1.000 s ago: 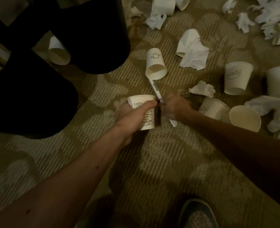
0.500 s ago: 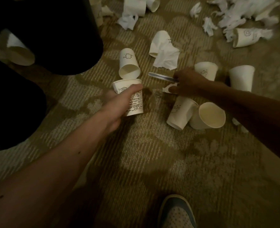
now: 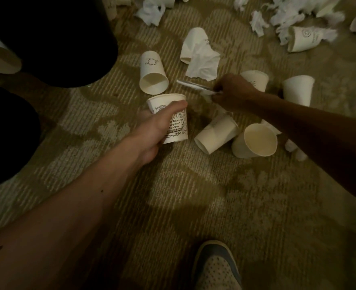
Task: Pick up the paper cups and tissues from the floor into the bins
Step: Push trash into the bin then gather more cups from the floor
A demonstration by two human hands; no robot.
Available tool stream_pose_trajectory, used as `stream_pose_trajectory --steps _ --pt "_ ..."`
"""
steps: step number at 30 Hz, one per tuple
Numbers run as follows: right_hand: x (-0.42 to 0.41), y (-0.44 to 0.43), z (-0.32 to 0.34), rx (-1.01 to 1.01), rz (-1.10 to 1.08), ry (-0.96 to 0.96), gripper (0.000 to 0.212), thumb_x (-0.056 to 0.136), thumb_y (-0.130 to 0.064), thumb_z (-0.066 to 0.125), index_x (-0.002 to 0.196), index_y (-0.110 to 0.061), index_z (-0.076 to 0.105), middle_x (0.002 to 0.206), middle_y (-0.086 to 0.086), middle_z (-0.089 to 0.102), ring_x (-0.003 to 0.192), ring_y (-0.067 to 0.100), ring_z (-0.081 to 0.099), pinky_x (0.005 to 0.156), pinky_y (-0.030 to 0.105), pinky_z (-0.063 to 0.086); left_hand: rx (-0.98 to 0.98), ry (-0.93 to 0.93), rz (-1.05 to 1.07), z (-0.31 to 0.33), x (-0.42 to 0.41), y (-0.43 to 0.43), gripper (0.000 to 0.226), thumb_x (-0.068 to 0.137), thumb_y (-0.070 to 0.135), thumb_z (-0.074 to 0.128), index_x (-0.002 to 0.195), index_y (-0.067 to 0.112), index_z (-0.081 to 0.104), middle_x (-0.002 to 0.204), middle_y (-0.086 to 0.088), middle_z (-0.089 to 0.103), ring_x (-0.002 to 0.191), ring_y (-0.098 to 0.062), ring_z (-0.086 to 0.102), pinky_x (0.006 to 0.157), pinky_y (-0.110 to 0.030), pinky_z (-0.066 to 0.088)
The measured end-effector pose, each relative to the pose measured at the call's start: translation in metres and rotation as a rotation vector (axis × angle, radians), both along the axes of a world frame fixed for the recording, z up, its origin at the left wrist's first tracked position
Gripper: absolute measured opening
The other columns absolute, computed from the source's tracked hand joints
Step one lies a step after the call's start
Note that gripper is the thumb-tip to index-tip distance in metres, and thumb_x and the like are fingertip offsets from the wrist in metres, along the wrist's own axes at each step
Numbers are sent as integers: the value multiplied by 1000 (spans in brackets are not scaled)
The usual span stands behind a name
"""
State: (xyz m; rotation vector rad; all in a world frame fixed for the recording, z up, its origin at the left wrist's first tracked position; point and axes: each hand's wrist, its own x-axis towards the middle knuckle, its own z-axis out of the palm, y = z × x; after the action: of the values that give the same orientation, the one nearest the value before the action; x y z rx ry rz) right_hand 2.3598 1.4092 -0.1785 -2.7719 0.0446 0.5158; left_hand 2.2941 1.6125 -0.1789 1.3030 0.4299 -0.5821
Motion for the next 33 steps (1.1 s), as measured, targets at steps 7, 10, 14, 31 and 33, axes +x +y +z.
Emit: stream_pose_trajectory --steps 7,10,14,31,33 --pt "-41 -39 53 429 -212 -139 24 102 -27 42 101 -10 59 77 -3 54 63 5 52 53 16 42 -112 -43 -78 21 2 -41 19 78 25 80 93 15 73 88 -6 76 83 -21 74 73 -39 59" --pt "-69 -74 64 641 -433 -155 14 100 -20 44 102 -16 57 85 -1 61 66 2 61 51 17 47 -196 -56 -137 31 -1 -64 9 83 22 75 89 17 72 84 -5 74 77 -17 72 72 -36 60" --pt "-111 -118 50 375 -599 -270 23 98 -30 46 82 -23 62 70 -10 58 60 -3 58 51 16 44 -218 -26 -213 42 -5 -97 19 81 26 75 97 16 71 85 -4 76 78 -17 73 66 -34 60" --pt "-115 -139 -55 248 -1212 -55 135 37 -88 66 142 -10 31 140 12 47 122 30 51 96 46 49 -171 36 -234 36 -4 -133 23 80 29 78 98 18 69 80 -1 76 75 -15 74 65 -34 59" --pt "-113 -139 -61 234 -1214 -32 119 47 -79 72 138 -10 37 130 10 54 107 26 58 84 42 55 -166 38 -218 34 -1 -128 22 80 28 78 97 18 69 77 0 75 71 -14 73 63 -32 58"
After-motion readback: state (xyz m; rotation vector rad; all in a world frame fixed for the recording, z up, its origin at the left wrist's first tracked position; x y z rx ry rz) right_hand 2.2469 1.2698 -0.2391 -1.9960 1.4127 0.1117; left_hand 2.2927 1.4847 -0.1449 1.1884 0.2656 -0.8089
